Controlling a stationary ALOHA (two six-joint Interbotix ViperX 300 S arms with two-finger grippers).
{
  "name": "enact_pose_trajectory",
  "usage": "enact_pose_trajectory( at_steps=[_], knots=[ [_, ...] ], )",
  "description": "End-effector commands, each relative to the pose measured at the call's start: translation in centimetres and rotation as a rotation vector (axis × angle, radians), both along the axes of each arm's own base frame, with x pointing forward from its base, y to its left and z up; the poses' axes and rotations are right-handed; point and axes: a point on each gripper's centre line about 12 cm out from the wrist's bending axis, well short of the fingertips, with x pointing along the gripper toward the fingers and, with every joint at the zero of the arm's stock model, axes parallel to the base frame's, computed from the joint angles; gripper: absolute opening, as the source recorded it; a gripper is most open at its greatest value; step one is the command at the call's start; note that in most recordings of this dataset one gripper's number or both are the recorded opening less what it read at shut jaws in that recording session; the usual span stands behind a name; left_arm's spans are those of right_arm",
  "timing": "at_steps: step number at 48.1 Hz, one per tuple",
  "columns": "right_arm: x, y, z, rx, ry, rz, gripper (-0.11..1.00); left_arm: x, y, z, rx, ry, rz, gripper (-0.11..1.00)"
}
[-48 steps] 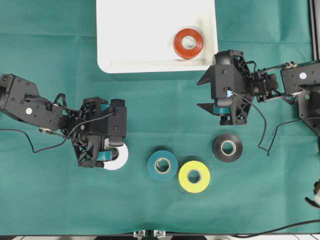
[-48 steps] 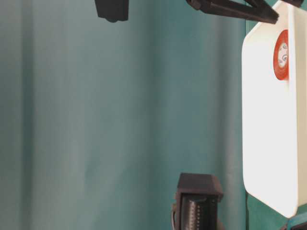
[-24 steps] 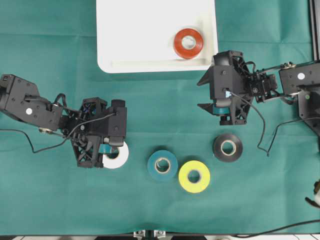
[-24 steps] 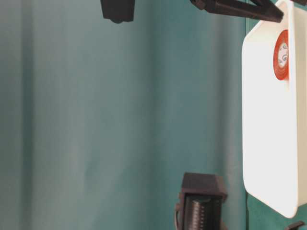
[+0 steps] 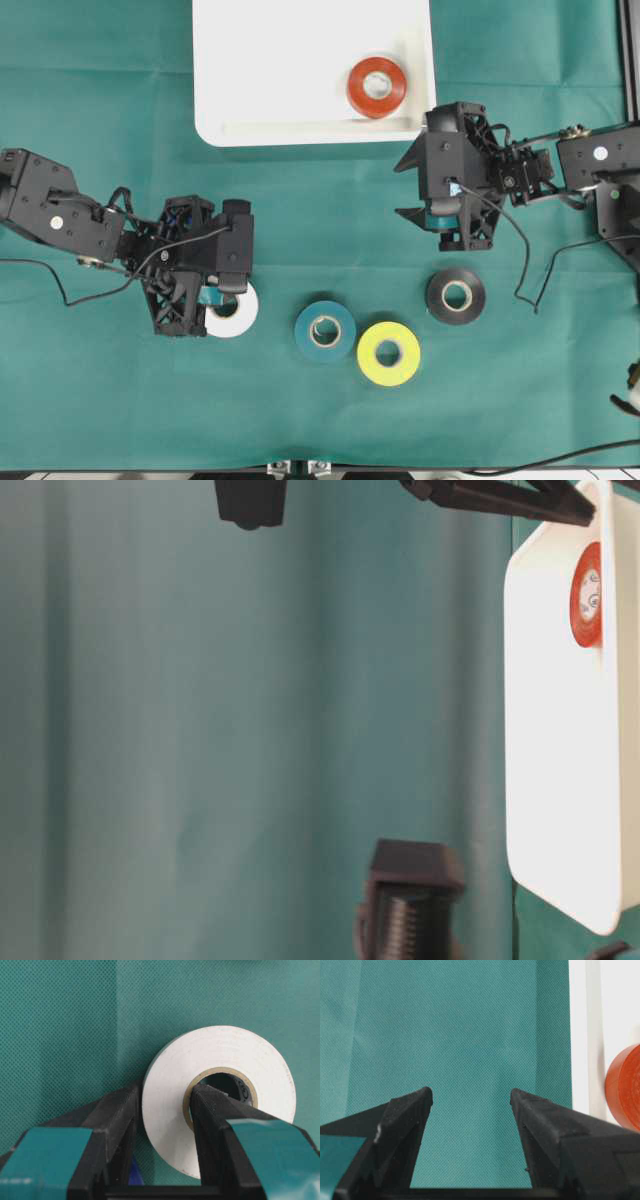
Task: Put the tape alternately from left to right into the white case.
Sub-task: 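Lift the white roll and place it in the tray's left side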
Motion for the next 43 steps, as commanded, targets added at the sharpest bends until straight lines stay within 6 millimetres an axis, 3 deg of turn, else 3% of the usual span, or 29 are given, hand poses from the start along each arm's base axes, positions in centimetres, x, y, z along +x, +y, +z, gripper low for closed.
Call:
enact_pose_trajectory(
  at_steps=[1, 11, 23, 35, 43],
  knots=[
    [0.5, 0.2, 0.8, 0.004, -0.031, 0.005, 0.72, 0.8, -0.3, 3.4, -0.019, -0.084, -0.005, -0.02],
    [0.5, 0.2, 0.8, 0.005, -0.033, 0.005, 0.72, 1.2, 0.2, 6.0, -0.006, -0.114, -0.016, -0.02],
    [0.6, 0.2, 0.9, 0.007, -0.040, 0.007, 0.72, 1.4, 2.0, 6.4, 0.044, -0.081, -0.023, -0.02],
    [0.6, 0.2, 0.9, 0.007, -0.042, 0.007, 0.72, 1.7, 5.4, 7.2, 0.053, -0.096, 0.057, -0.02],
    [0.6, 0.2, 0.9, 0.007, -0.040, 0.007, 0.72, 1.6, 8.6, 7.9, 0.062, -0.113, 0.136, -0.02]
  ],
)
